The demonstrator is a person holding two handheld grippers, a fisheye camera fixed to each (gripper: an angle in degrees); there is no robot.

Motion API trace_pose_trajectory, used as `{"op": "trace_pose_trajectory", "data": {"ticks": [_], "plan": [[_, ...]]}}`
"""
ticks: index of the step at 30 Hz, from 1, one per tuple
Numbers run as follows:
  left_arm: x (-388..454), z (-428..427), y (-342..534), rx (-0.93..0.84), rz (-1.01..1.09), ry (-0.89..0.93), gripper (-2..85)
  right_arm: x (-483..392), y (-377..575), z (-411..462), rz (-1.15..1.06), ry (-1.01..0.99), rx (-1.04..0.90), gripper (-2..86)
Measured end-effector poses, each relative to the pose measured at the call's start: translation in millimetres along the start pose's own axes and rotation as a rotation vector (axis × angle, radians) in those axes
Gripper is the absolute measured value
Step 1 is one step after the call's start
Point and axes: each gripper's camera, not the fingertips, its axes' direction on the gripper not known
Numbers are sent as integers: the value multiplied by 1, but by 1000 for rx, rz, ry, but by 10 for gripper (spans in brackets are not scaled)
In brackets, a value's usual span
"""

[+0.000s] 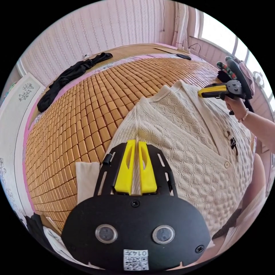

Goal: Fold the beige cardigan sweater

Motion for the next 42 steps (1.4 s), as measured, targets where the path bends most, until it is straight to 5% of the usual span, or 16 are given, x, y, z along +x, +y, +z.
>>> {"op": "trace_pose_trajectory", "data": {"ticks": [8,14,16,21,30,36,42], "plan": [[-9,33,-43,20,50,-295,-8,54,-34,32,120,59,11,-7],[-45,13,-31,101,-148,-110,-6,103,-28,21,212,-194,-40,-9],[-39,-21,-2,171,-127,-135,-8,117,12,-14,224,-365,90,-7],[10,-95,115,297,-59,102,-9,84,178,-114,185,-377,355,-3],[144,-128,278,168,-150,102,-4,-55,385,-163,243,-496,-43,14],[155,-110,277,227,-242,24,32,-110,354,-160,90,-624,-70,72],[146,-92,283,178,-318,-50,55,-117,295,-158,96,-538,-34,90]]}}
